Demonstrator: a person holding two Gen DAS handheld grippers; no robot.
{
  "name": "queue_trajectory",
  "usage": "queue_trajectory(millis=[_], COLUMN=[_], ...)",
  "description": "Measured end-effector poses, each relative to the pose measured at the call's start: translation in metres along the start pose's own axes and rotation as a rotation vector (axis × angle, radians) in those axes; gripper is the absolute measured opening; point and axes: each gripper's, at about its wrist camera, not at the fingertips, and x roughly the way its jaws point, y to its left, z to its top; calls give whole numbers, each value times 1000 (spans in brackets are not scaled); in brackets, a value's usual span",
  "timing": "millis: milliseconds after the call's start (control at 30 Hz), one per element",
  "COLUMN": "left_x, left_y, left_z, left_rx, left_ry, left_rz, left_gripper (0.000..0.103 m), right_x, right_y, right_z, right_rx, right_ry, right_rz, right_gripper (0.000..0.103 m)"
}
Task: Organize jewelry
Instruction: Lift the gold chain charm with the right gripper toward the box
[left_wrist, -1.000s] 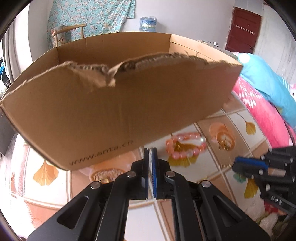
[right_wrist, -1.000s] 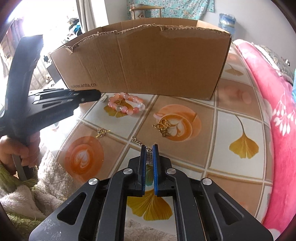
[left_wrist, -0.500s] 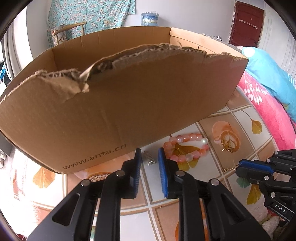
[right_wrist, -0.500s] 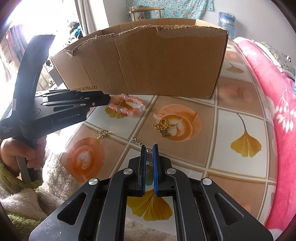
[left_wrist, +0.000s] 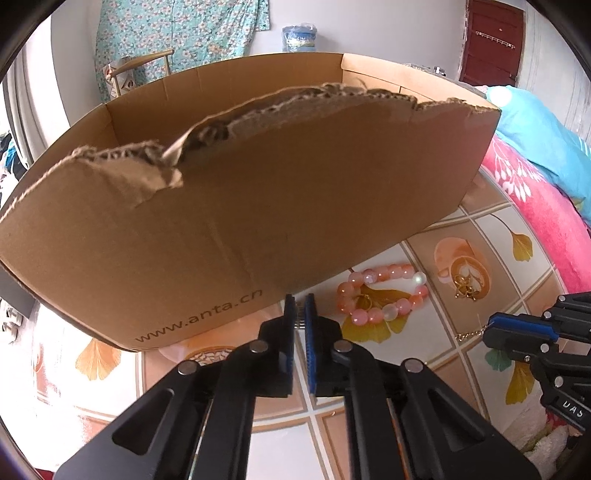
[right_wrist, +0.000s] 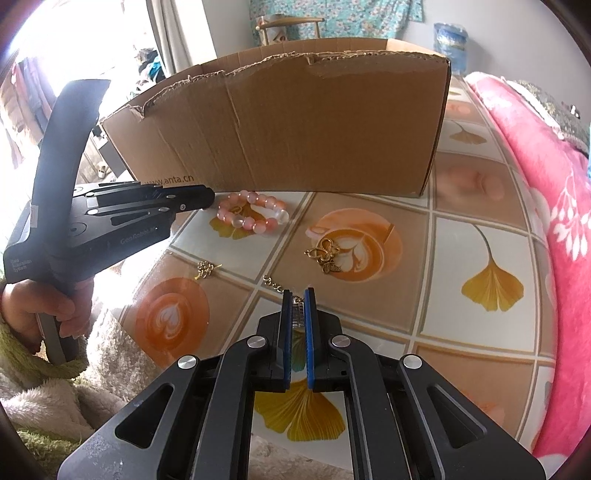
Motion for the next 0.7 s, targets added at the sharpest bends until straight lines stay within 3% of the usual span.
queue_trajectory(millis=[300,700], left_x=[-6,-44], left_y=[2,10], left_z=[-6,-11], left_rx=[28,46], left_ry=[-20,-94], left_rz=[-18,-27], left_gripper=[4,4], right_x=[-4,-26], right_y=[-7,-8], right_z=[4,14], right_rx=[38,30], right_ry=[-12,-66], right_rz=[16,0], right_gripper=[0,0])
